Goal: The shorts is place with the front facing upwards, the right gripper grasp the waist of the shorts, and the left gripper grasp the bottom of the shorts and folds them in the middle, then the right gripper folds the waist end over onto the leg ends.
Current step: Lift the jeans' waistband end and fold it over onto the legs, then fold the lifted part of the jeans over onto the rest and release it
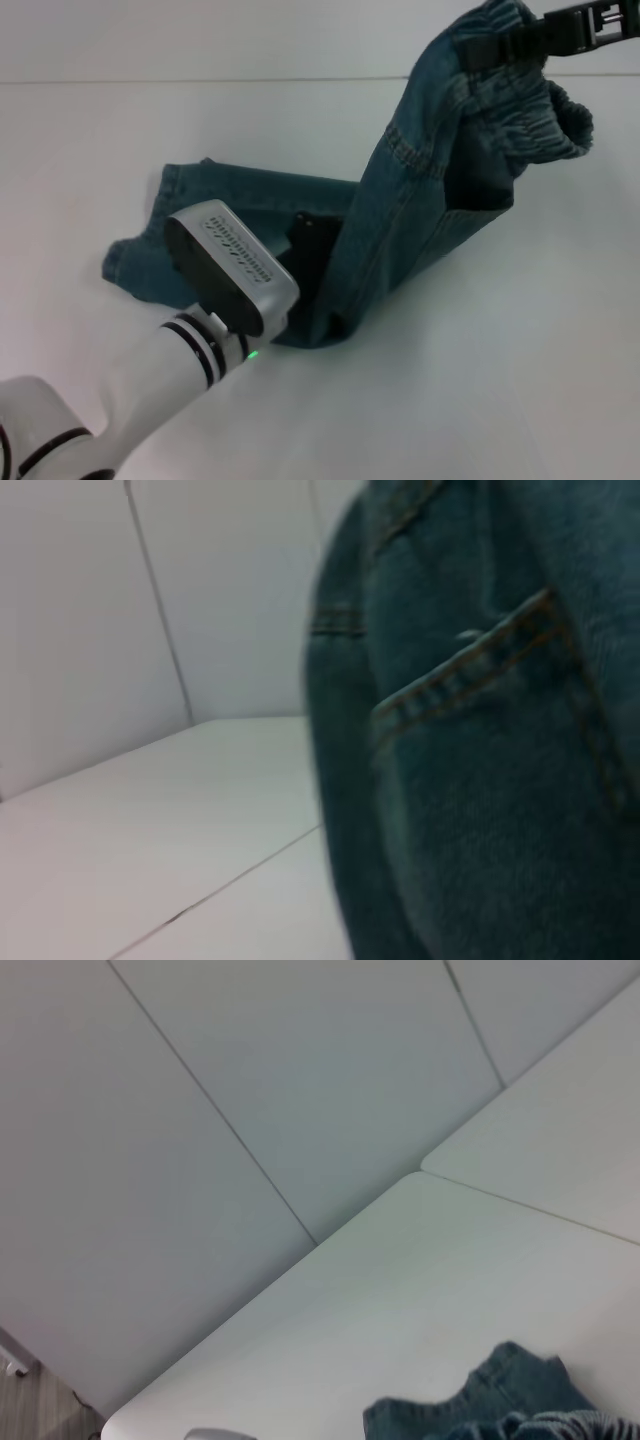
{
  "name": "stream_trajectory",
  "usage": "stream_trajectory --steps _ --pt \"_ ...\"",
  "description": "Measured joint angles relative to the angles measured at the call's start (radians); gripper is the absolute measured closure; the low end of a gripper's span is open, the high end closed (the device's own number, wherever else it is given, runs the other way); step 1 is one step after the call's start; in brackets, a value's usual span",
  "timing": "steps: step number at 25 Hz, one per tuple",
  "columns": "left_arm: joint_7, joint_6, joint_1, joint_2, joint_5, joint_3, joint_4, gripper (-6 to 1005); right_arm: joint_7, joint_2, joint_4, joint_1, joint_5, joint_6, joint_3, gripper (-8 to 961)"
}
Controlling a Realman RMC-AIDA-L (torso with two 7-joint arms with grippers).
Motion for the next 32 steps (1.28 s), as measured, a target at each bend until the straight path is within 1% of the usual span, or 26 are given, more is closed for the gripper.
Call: stream_trajectory --steps 5,7,10,16,18,19,22,23,24,25,26,27,28,30,32 --pt "0.000 -0.021 0.018 0.000 0.156 -0.121 -0.034 998 0.003 0.009 -0.001 0.026 -0.026 0.007 -0.005 852" --pt "0.000 -0.022 0.022 0.000 0.167 -0.131 -0.033 999 0.002 0.011 0.002 0.030 -0.036 0.011 -0.005 851" --pt "0.001 -0.012 0.046 0.000 0.186 -0.157 -0.019 999 -0.003 0.013 0.006 0.033 -0.046 0.020 -0.005 850" --pt "-0.001 0.098 0.145 0.000 0.187 -0.254 0.043 999 -0.008 0.014 0.010 0.027 -0.050 0.029 -0.010 848" --pt "-0.004 0.150 0.196 0.000 0.187 -0.294 0.074 999 -0.011 0.014 0.011 0.026 -0.051 0.029 -0.015 847" --pt "-0.004 0.157 0.203 0.000 0.188 -0.298 0.078 999 -0.015 0.014 0.011 0.026 -0.051 0.029 -0.018 846" --pt "-0.022 0.216 0.258 0.000 0.185 -0.333 0.120 998 -0.025 0.014 0.026 0.031 -0.052 0.036 -0.032 845" --pt "-0.063 0.259 0.288 0.002 0.185 -0.346 0.148 998 -0.028 0.014 0.036 0.035 -0.052 0.043 -0.038 845" --pt "-0.063 0.259 0.288 0.002 0.185 -0.346 0.148 998 -0.030 0.014 0.046 0.040 -0.052 0.049 -0.046 844" --pt "-0.118 0.289 0.310 0.003 0.187 -0.352 0.182 997 -0.034 0.015 0.056 0.046 -0.052 0.058 -0.054 844" --pt "-0.118 0.289 0.310 0.003 0.187 -0.352 0.182 997 -0.036 0.017 0.064 0.053 -0.052 0.066 -0.062 843" --pt "-0.262 0.330 0.343 0.005 0.189 -0.345 0.256 996 -0.039 0.019 0.070 0.059 -0.052 0.074 -0.067 843" --pt "-0.314 0.338 0.353 0.006 0.189 -0.335 0.287 996 -0.042 0.023 0.079 0.068 -0.052 0.084 -0.075 843" --pt "-0.486 0.372 0.385 0.009 0.190 -0.293 0.386 995 -0.049 0.028 0.098 0.086 -0.052 0.106 -0.098 842" --pt "-0.625 0.422 0.422 0.010 0.191 -0.238 0.480 994 -0.061 0.036 0.120 0.108 -0.052 0.135 -0.135 841"
